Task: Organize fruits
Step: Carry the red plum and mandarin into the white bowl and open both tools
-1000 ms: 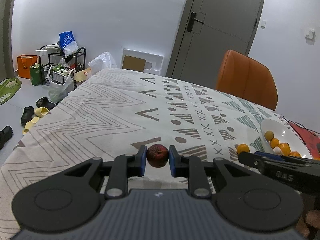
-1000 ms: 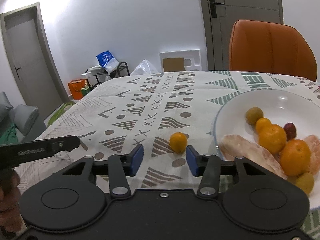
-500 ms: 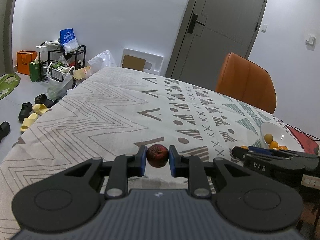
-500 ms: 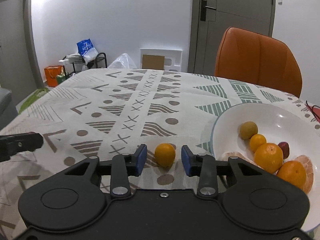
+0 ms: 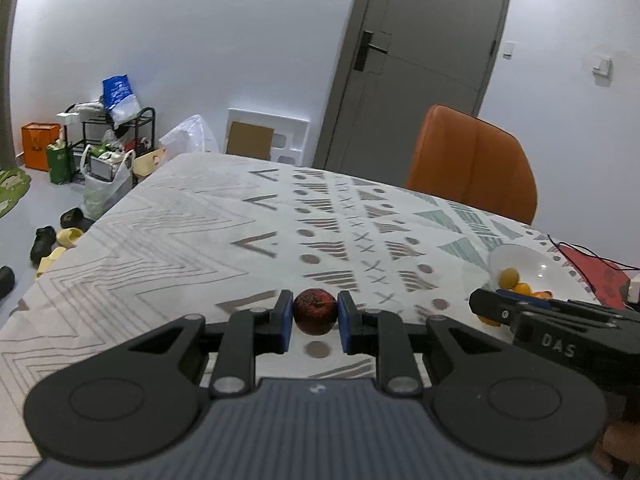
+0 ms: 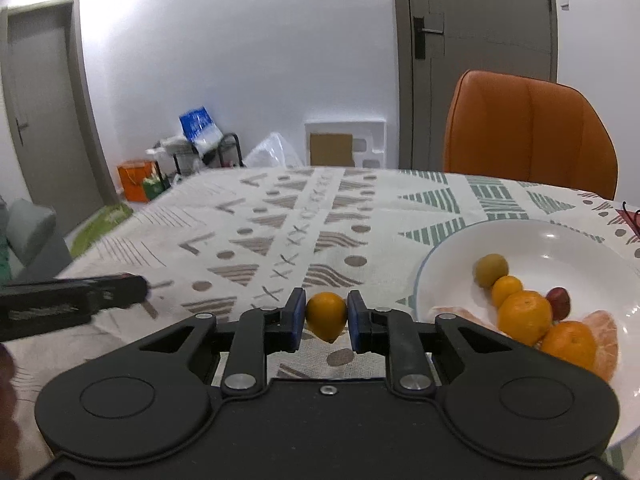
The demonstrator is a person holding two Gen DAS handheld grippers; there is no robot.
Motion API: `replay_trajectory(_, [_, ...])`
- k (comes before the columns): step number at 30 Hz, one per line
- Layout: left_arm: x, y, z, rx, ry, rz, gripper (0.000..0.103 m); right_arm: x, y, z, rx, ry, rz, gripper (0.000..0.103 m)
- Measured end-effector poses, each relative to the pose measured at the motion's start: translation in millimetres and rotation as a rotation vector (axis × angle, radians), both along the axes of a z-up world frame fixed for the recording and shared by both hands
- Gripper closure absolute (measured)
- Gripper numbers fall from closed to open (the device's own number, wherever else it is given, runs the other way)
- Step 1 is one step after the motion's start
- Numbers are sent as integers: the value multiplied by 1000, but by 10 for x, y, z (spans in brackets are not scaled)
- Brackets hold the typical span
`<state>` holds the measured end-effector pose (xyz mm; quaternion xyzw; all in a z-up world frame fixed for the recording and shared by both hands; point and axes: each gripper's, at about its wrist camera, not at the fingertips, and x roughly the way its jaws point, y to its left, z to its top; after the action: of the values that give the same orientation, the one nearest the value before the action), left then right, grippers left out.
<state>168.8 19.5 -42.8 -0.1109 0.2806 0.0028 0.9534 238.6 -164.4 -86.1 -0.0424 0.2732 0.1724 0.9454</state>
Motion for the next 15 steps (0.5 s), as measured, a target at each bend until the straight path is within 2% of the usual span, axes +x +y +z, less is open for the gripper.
replay_trajectory(7, [42,-302,96,17,-17,-57,81,-143,-288,180,64,-43,-9,82])
replay_trajectory(15, [83,-657,172,22,-38,-118,81,-239,-690,245,107,-65,-57,82])
